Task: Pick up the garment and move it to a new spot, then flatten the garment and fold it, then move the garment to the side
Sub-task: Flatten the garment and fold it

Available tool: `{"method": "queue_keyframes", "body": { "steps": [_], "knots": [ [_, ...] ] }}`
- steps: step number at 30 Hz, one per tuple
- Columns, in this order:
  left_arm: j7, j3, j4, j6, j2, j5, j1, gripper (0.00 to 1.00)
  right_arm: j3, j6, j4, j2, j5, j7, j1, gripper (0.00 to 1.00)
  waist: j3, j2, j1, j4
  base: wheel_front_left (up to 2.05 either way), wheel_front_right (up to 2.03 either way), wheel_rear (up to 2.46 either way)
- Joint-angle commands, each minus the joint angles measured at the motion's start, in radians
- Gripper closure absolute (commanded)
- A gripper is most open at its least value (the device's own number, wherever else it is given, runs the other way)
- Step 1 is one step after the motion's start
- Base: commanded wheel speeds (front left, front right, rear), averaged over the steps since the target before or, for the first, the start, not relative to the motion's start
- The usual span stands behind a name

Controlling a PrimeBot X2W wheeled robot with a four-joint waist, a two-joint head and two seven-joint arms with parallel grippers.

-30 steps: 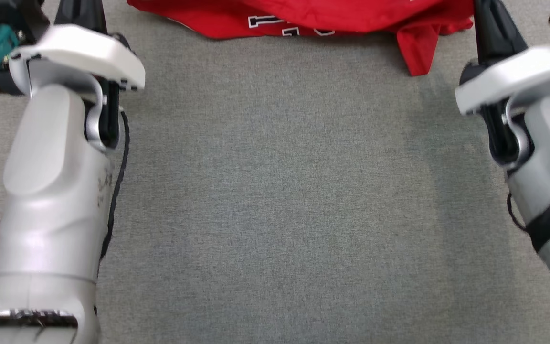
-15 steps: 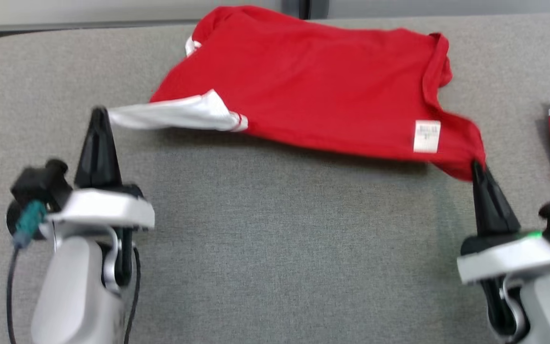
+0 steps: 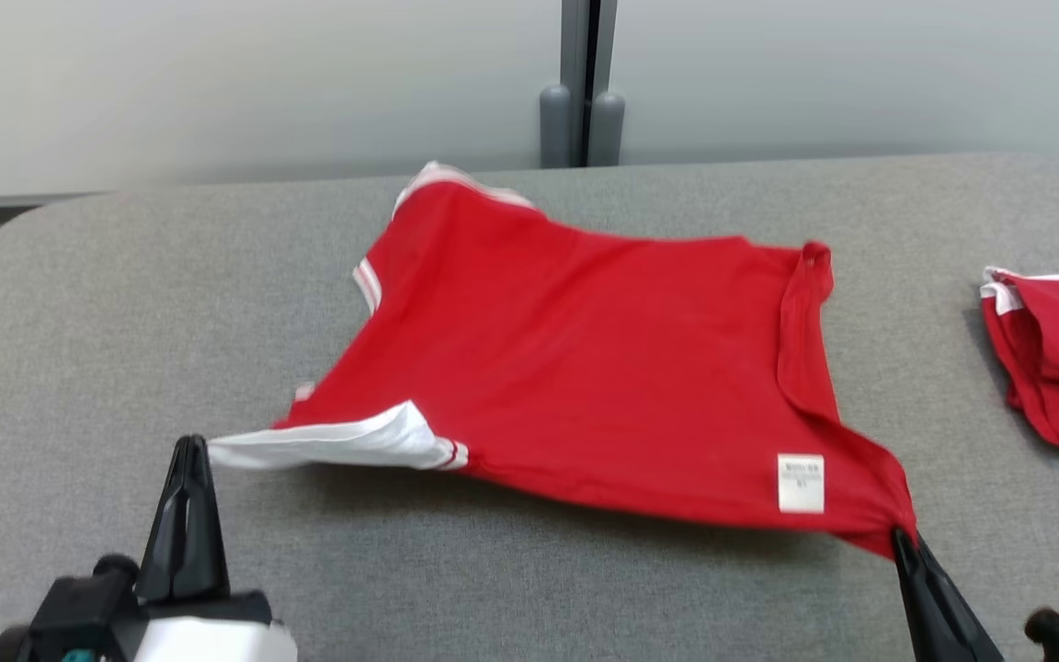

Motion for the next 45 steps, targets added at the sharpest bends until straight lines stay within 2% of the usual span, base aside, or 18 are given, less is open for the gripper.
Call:
{"method": "queue_keyframes", "body": {
  "steps": [1,8,14,21,27,37,38,39,40,41,45],
  "knots": [
    [0.013,0.004,-0.034,0.013,0.009,0.013,0.029,1.00,-0.014,-0.001,-0.021,0.002,-0.010,0.017,0.027,1.00,-0.031,-0.0001,0.0000,-0.004,0.00,0.00,0.00],
    [0.112,-0.006,-0.247,0.048,0.020,0.045,0.186,1.00,-0.048,-0.001,-0.154,0.012,-0.030,0.118,0.183,1.00,-0.066,-0.0001,0.0000,-0.011,0.00,0.00,0.00],
    [0.146,-0.014,-0.268,0.047,0.025,0.035,0.166,1.00,-0.063,-0.001,-0.192,0.020,-0.025,0.163,0.191,1.00,-0.050,-0.0001,0.0000,-0.021,0.00,0.00,0.00],
    [0.151,-0.037,-0.139,-0.001,0.038,0.003,0.030,1.00,-0.064,-0.001,-0.124,0.004,-0.010,0.189,0.077,1.00,0.048,-0.0001,0.0000,-0.026,0.00,0.00,0.00],
    [0.130,-0.074,0.020,-0.048,0.043,-0.003,-0.126,1.00,-0.045,-0.001,0.007,-0.028,0.024,0.175,-0.039,1.00,0.143,-0.0001,0.0000,-0.014,0.00,0.00,0.00],
    [0.047,-0.083,0.196,-0.089,0.059,-0.009,-0.277,1.00,-0.017,-0.001,0.133,-0.046,0.058,0.097,-0.152,1.00,0.215,-0.0001,0.0000,-0.028,0.00,0.00,0.00],
    [0.040,-0.087,0.212,-0.096,0.061,-0.009,-0.287,1.00,-0.011,-0.001,0.142,-0.046,0.060,0.087,-0.163,0.77,0.217,-0.0001,0.0000,-0.029,0.00,0.00,0.00],
    [0.030,-0.089,0.224,-0.102,0.059,-0.014,-0.299,0.94,-0.004,-0.001,0.145,-0.046,0.063,0.076,-0.174,0.33,0.221,-0.0001,0.0000,-0.029,0.00,0.00,0.00],
    [0.012,-0.089,0.234,-0.114,0.055,-0.028,-0.309,0.55,0.002,-0.001,0.147,-0.049,0.061,0.062,-0.184,0.00,0.224,-0.0001,0.0000,-0.030,0.00,0.00,0.00],
    [-0.002,-0.085,0.249,-0.112,0.054,-0.029,-0.310,0.00,0.009,-0.001,0.146,-0.054,0.057,0.043,-0.190,0.00,0.225,-0.0001,0.0000,-0.031,0.00,0.00,0.00],
    [-0.073,-0.074,0.253,-0.100,0.041,-0.034,-0.301,0.00,0.016,-0.001,0.121,-0.068,0.028,-0.034,-0.205,0.00,0.214,-0.0001,0.0000,-0.032,0.00,0.00,0.00]
  ]
}}
